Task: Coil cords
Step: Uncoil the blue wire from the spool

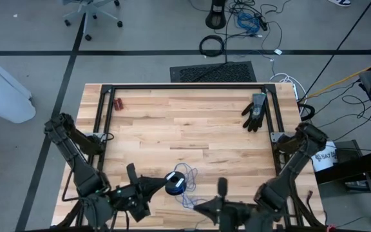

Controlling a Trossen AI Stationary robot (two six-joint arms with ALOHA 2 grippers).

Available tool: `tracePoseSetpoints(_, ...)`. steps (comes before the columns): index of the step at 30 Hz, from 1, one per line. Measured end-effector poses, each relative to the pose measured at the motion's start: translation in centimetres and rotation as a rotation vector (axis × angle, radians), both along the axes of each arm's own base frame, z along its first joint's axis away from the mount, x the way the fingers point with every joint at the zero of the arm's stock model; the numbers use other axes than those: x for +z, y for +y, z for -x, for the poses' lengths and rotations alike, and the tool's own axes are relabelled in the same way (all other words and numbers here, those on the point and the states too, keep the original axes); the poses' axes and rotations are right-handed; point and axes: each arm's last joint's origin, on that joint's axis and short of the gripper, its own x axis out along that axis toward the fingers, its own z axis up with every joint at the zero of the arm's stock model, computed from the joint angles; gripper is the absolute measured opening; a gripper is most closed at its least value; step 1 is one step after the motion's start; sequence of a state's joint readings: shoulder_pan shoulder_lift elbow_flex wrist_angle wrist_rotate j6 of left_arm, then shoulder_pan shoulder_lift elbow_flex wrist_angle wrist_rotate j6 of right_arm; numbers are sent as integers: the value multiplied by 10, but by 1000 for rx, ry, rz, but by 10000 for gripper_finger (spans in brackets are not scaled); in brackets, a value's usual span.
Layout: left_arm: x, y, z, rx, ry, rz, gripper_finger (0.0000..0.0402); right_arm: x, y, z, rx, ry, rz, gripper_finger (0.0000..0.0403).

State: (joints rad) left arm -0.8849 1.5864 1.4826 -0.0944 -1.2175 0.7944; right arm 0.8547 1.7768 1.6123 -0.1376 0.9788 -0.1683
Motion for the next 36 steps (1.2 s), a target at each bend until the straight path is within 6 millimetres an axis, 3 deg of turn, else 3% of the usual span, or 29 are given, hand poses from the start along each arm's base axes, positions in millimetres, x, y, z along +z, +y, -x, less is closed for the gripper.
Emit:
tracePoseSetpoints(7, 2, -11, 12, -49, -3, -16, 0, -4, -10, 21, -190, 48, 126, 0)
tracePoseSetpoints(19, 12, -27, 25, -193, -62, 29, 0, -20, -40, 8, -301, 150, 141, 0)
tracePoseSetpoints(26, 20, -23, 16, -268, -122, 108, 0, -22, -50, -3, -262, 205, 66, 0)
tracePoseSetpoints(36, 18, -7, -3, -216, -128, 148, 0, -19, -49, -7, -248, 182, 49, 0)
